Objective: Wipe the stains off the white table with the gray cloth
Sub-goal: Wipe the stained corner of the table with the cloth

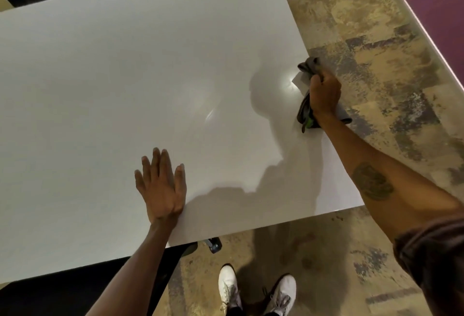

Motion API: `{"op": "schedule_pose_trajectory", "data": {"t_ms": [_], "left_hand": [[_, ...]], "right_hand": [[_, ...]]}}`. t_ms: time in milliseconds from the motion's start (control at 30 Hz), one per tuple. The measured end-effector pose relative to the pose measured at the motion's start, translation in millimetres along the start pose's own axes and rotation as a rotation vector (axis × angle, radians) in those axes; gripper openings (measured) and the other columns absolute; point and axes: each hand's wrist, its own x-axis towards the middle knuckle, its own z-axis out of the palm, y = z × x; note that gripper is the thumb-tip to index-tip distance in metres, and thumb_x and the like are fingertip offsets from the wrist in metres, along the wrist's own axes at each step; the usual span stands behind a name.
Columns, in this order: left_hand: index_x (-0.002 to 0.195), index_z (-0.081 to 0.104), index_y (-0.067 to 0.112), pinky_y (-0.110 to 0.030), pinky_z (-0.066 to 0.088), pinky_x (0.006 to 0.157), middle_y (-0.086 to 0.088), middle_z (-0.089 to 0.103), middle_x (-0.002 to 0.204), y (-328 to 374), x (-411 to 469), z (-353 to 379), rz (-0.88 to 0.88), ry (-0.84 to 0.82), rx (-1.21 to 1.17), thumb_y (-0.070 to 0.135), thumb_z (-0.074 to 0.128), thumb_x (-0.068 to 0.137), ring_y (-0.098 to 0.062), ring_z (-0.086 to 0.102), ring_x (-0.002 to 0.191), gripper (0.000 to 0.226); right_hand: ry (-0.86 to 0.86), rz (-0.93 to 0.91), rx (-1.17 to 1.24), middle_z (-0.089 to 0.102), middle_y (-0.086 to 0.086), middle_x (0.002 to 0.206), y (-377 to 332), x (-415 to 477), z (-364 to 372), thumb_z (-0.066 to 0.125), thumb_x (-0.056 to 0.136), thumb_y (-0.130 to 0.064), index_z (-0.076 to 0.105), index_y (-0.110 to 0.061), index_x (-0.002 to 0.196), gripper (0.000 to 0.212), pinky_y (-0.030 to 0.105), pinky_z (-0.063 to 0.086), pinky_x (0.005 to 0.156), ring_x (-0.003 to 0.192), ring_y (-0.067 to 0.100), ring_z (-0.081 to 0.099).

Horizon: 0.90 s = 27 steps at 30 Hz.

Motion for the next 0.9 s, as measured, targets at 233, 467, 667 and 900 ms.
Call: {"op": "schedule_pose_trajectory", "data": {"t_ms": [233, 467, 667, 900], "left_hand": [[0.16, 0.033, 0.018, -0.054, 0.008, 0.129, -0.003, 0.024, 0.17, -4.4, 5.4, -1.7, 0.004, 0.01, -0.016, 0.055, 0.023, 0.107, -0.029, 0.013, 0.16, 0.066], [0.159, 0.037, 0.017, -0.054, 0.008, 0.128, -0.004, 0.027, 0.169, -5.4, 4.0, -4.3, -0.01, 0.011, -0.037, 0.05, 0.029, 0.107, -0.03, 0.015, 0.16, 0.062], [0.158, 0.039, 0.015, -0.055, 0.01, 0.128, -0.006, 0.029, 0.168, -3.7, 4.8, -7.0, 0.007, 0.02, -0.033, 0.052, 0.025, 0.107, -0.032, 0.018, 0.159, 0.064], [0.159, 0.035, 0.017, -0.055, 0.008, 0.128, -0.005, 0.026, 0.17, -4.9, 1.7, -3.6, 0.013, 0.006, -0.021, 0.053, 0.024, 0.108, -0.031, 0.016, 0.159, 0.064]], "right_hand": [[-0.226, -0.185, -0.147, 0.054, 0.012, 0.144, -6.2, 9.6, 18.9, 0.04, 0.088, -0.004, 0.055, -0.007, 0.137, 0.052, 0.032, 0.036, 0.114, 0.134, 0.026, 0.048], [-0.495, -0.317, -0.137, 0.054, 0.012, 0.144, -1.6, -31.1, 14.6, 0.045, 0.09, 0.003, 0.055, -0.007, 0.138, 0.05, 0.036, 0.036, 0.117, 0.135, 0.024, 0.049], [-0.647, -0.43, -0.184, 0.053, 0.009, 0.145, 18.5, -86.0, -11.0, 0.048, 0.09, 0.002, 0.058, -0.009, 0.135, 0.048, 0.038, 0.03, 0.121, 0.142, 0.024, 0.041], [-0.505, -0.314, -0.098, 0.05, -0.002, 0.146, 33.3, -174.0, -35.6, 0.045, 0.09, -0.008, 0.06, -0.011, 0.132, 0.045, 0.032, 0.029, 0.12, 0.141, 0.013, 0.037]]}}
